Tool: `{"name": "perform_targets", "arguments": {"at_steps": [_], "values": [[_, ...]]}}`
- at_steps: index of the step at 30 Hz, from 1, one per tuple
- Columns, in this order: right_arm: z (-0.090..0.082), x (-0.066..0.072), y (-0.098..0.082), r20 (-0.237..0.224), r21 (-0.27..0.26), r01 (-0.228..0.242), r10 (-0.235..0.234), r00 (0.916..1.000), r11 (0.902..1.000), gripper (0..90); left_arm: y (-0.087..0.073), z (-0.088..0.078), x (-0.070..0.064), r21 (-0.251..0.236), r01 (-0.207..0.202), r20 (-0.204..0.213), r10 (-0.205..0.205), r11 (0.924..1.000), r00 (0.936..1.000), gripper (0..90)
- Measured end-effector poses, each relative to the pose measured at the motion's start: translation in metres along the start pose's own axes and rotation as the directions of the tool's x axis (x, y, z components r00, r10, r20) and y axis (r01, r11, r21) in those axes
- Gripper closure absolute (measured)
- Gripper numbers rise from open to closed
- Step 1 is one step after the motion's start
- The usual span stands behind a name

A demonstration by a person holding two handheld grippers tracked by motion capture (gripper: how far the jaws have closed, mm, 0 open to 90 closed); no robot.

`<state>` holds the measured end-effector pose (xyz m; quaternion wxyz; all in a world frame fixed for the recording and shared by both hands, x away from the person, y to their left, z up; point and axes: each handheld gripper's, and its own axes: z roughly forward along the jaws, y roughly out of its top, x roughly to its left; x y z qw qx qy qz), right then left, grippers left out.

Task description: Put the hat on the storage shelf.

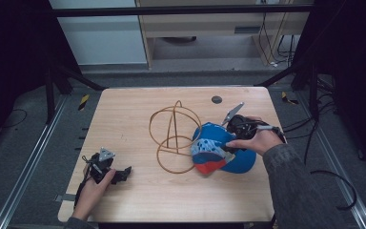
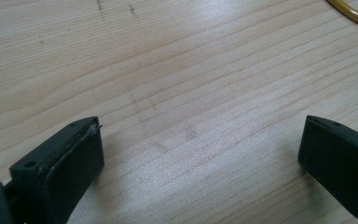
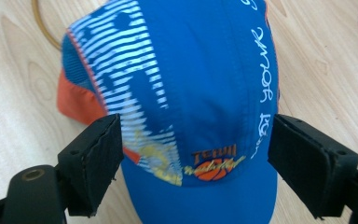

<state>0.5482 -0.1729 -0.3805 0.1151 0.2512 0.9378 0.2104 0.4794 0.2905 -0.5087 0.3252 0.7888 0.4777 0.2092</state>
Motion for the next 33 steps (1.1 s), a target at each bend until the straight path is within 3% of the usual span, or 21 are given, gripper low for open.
{"name": "perform_targets", "arguments": {"at_steps": [7, 13, 17, 23, 24, 27, 33], "values": [[0.012, -0.002, 0.005, -0.032, 0.005, -0.001, 0.001, 0.9995, 1.0, 14.3, 0.0, 0.0, 0.0, 0.0, 0.0, 0.0, 0.0, 1.0, 1.0, 0.0], [0.021, -0.001, 0.01, -0.04, 0.014, 0.007, -0.006, 0.9992, 0.9999, 17.2, 0.0, 0.0, 0.0, -0.001, 0.001, 0.0, -0.001, 1.0, 1.0, 0.0], [0.027, -0.005, 0.009, -0.046, 0.027, -0.008, 0.009, 0.9989, 0.9996, 28.1, 0.0, 0.0, 0.0, -0.003, 0.004, 0.0, -0.004, 1.0, 1.0, 0.0], [0.03, -0.004, 0.008, -0.091, 0.022, 0.005, -0.003, 0.9958, 0.9998, 65.4, 0.0, 0.0, 0.0, 0.0, 0.0, 0.0, 0.0, 1.0, 1.0, 0.0], [0.03, -0.004, 0.008, -0.091, 0.022, 0.005, -0.003, 0.9958, 0.9998, 65.4, 0.0, 0.0, 0.0, 0.0, 0.0, 0.0, 0.0, 1.0, 1.0, 0.0], [0.03, -0.002, 0.006, -0.093, 0.035, 0.017, -0.013, 0.9955, 0.9992, 80.6, 0.0, 0.0, 0.0, 0.005, -0.003, -0.001, 0.003, 1.0, 1.0, 0.0], [0.02, -0.005, 0.0, -0.1, 0.027, 0.01, -0.007, 0.995, 0.9996, 85.9, 0.0, 0.0, 0.0, 0.005, -0.003, -0.001, 0.003, 1.0, 1.0, 0.0]]}}
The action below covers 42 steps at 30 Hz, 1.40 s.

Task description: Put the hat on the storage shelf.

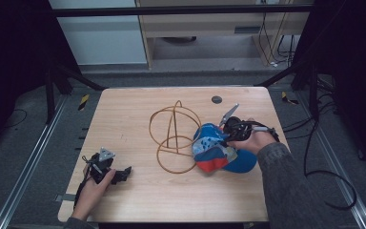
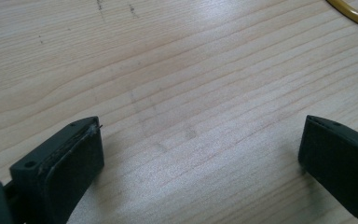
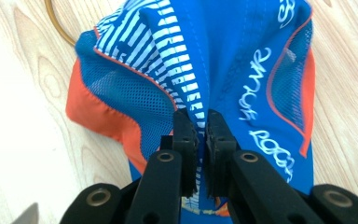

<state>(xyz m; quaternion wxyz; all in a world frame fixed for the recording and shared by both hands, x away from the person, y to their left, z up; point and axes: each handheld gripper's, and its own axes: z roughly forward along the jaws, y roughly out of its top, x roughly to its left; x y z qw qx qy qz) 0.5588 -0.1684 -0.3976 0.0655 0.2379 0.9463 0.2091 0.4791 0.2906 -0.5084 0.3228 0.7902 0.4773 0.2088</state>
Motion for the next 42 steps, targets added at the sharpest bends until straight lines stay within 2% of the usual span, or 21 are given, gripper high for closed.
{"name": "perform_targets", "arguments": {"at_steps": [5, 11, 17, 20, 24, 33, 42], "values": [[-0.02, -0.002, -0.007, 0.009, -0.029, -0.021, 0.021, 0.9997, 0.9994, 86.8, 0.0, 0.0, 0.0, 0.0, 0.0, 0.0, 0.0, 1.0, 1.0, 0.0], [-0.058, -0.005, -0.012, 0.043, -0.069, -0.038, 0.041, 0.9982, 0.9969, 87.0, 0.0, 0.0, 0.0, 0.0, 0.0, 0.0, 0.0, 1.0, 1.0, 0.0], [-0.099, -0.004, -0.006, 0.092, -0.109, -0.037, 0.047, 0.9947, 0.9934, 87.3, 0.0, 0.0, 0.0, -0.003, 0.001, -0.001, -0.001, 1.0, 1.0, 0.0], [-0.115, -0.004, -0.001, 0.102, -0.129, -0.03, 0.044, 0.9939, 0.9912, 87.2, 0.0, 0.0, 0.0, -0.003, 0.001, -0.001, -0.001, 1.0, 1.0, 0.0], [-0.127, -0.003, 0.005, 0.111, -0.139, -0.03, 0.045, 0.9928, 0.9898, 87.2, 0.0, 0.0, 0.0, -0.002, 0.001, -0.001, -0.001, 1.0, 1.0, 0.0], [-0.14, 0.002, 0.013, 0.133, -0.17, -0.023, 0.046, 0.9901, 0.9852, 87.2, 0.0, 0.0, 0.0, -0.004, 0.001, -0.001, -0.001, 1.0, 1.0, 0.0], [-0.167, 0.008, 0.027, 0.182, -0.269, -0.014, 0.065, 0.9811, 0.9631, 87.4, 0.0, 0.0, 0.0, -0.003, 0.001, -0.001, -0.001, 1.0, 1.0, 0.0]]}}
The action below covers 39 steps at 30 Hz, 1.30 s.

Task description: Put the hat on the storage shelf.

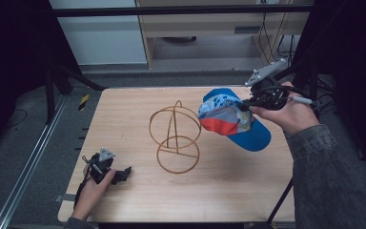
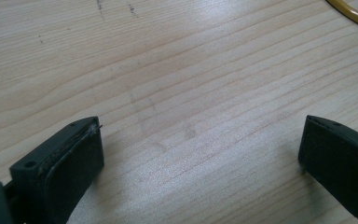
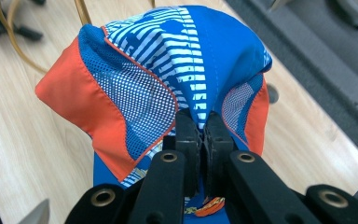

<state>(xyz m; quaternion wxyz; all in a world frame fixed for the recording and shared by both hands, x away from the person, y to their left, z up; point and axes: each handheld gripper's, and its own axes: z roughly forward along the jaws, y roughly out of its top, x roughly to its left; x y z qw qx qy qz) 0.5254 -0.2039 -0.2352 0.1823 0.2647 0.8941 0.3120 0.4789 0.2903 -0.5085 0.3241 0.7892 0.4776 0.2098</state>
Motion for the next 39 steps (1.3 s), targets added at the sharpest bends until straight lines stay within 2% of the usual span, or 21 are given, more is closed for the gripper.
{"name": "perform_targets", "arguments": {"at_steps": [6, 15, 24, 32, 39], "values": [[-0.013, 0.006, 0.019, 0.017, -0.074, -0.009, 0.011, 0.9998, 0.9972, 87.7, 0.0, 0.0, 0.0, 0.003, -0.001, 0.002, 0.001, 1.0, 1.0, 0.0], [-0.02, 0.02, 0.051, 0.026, -0.152, 0.016, -0.012, 0.9996, 0.9882, 87.8, 0.0, 0.0, 0.0, 0.003, 0.0, 0.002, 0.0, 1.0, 1.0, 0.0], [-0.006, 0.036, 0.074, 0.015, -0.204, 0.028, -0.026, 0.9996, 0.9786, 87.8, 0.0, 0.0, 0.0, 0.003, -0.001, 0.002, 0.001, 1.0, 1.0, 0.0], [0.009, 0.05, 0.087, 0.003, -0.233, 0.047, -0.048, 0.9988, 0.9714, 87.8, 0.0, 0.0, 0.0, 0.003, 0.0, 0.002, 0.0, 1.0, 1.0, 0.0], [0.016, 0.059, 0.097, -0.025, -0.26, 0.044, -0.052, 0.9983, 0.9646, 87.8, 0.0, 0.0, 0.0, 0.002, 0.002, 0.002, -0.002, 1.0, 1.0, 0.0]]}}
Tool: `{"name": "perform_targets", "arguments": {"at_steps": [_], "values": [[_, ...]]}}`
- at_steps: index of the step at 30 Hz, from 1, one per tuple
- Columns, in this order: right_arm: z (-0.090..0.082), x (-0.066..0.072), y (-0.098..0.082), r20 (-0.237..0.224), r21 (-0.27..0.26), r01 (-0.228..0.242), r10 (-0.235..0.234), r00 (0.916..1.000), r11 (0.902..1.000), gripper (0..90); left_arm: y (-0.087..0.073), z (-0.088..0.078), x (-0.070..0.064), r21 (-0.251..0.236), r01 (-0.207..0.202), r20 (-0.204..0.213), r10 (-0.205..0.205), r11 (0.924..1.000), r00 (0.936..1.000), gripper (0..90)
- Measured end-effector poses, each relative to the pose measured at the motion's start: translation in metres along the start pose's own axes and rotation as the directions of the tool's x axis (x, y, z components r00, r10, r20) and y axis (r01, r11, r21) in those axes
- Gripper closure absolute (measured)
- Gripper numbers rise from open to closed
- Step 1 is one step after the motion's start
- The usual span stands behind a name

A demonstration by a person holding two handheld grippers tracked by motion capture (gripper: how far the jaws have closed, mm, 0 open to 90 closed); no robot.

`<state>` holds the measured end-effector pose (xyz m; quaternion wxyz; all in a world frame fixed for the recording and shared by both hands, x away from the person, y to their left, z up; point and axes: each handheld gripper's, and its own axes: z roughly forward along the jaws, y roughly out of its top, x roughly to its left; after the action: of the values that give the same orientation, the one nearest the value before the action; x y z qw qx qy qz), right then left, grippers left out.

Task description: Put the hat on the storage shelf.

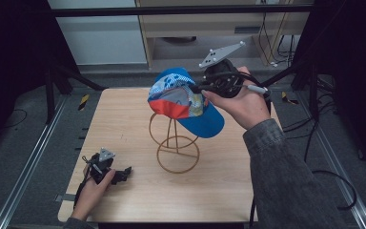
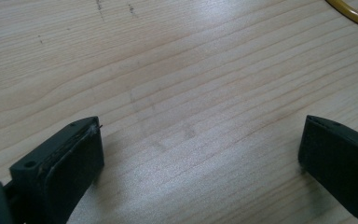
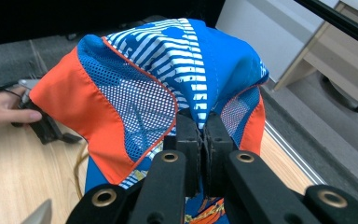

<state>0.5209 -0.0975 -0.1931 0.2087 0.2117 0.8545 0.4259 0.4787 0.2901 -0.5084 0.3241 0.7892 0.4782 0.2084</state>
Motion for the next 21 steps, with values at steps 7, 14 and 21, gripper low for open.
{"name": "perform_targets", "arguments": {"at_steps": [7, 14, 21], "values": [[0.014, 0.008, -0.001, -0.02, 0.013, 0.01, -0.01, 0.9998, 0.9999, 87.7, 0.0, 0.0, 0.0, 0.0, 0.0, 0.0, 0.0, 1.0, 1.0, 0.0], [0.023, 0.013, 0.0, -0.035, 0.007, 0.01, -0.01, 0.9993, 0.9999, 87.7, 0.0, 0.0, 0.0, 0.001, -0.003, 0.0, 0.003, 1.0, 1.0, 0.0], [0.034, 0.022, 0.006, -0.052, 0.011, 0.031, -0.031, 0.9982, 0.9994, 87.6, 0.0, 0.0, 0.0, 0.0, -0.003, -0.001, 0.003, 1.0, 1.0, 0.0]]}}
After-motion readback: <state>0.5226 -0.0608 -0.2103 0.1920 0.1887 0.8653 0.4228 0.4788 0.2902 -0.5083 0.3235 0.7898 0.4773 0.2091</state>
